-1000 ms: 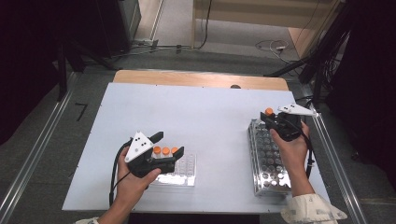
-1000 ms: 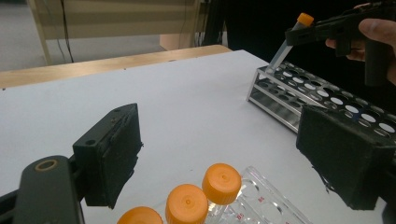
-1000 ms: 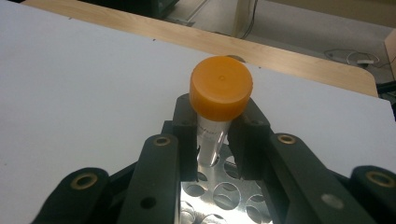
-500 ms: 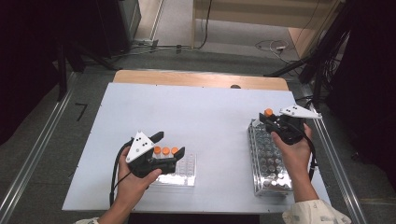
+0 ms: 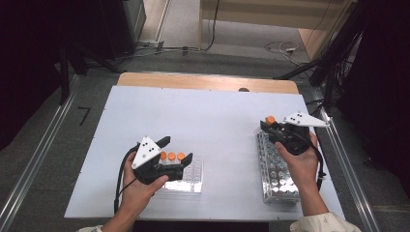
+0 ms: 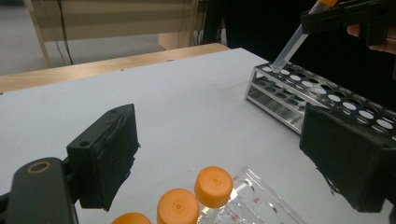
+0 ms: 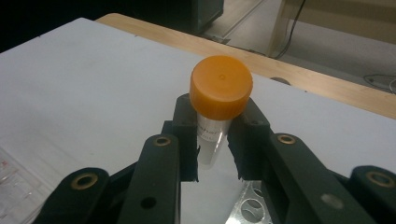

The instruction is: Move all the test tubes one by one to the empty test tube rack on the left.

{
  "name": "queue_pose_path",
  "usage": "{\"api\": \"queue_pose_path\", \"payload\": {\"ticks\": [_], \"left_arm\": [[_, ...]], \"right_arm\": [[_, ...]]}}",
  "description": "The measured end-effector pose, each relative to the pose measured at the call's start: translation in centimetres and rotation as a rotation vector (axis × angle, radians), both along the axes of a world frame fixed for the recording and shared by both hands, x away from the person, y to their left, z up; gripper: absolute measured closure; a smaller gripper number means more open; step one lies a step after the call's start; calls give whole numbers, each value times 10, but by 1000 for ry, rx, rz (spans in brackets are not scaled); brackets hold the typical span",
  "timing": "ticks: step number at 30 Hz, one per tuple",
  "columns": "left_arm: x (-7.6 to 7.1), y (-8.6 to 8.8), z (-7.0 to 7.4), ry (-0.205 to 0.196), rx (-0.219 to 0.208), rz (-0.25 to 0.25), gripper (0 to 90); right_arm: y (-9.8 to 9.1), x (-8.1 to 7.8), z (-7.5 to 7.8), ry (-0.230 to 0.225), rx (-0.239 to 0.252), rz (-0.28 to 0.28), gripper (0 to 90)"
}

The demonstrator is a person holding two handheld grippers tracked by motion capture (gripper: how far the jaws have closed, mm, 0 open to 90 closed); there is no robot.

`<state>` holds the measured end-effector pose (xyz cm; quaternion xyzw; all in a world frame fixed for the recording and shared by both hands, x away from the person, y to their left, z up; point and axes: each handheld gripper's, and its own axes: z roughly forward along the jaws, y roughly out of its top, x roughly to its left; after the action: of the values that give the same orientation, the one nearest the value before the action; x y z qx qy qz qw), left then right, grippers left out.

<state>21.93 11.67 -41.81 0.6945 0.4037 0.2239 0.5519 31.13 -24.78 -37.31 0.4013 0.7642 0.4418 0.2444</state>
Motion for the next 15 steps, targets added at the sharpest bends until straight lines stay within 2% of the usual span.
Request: {"api": "queue_pose_path", "payload": {"ticks": [11, 15], "left_arm": [[1, -9, 7, -5, 2, -23, 133], [2, -14, 12, -12, -5, -31, 138]], "right_arm": [[22, -16, 0, 18, 12, 95, 716], [31, -20, -2, 20, 0, 129, 717]]}}
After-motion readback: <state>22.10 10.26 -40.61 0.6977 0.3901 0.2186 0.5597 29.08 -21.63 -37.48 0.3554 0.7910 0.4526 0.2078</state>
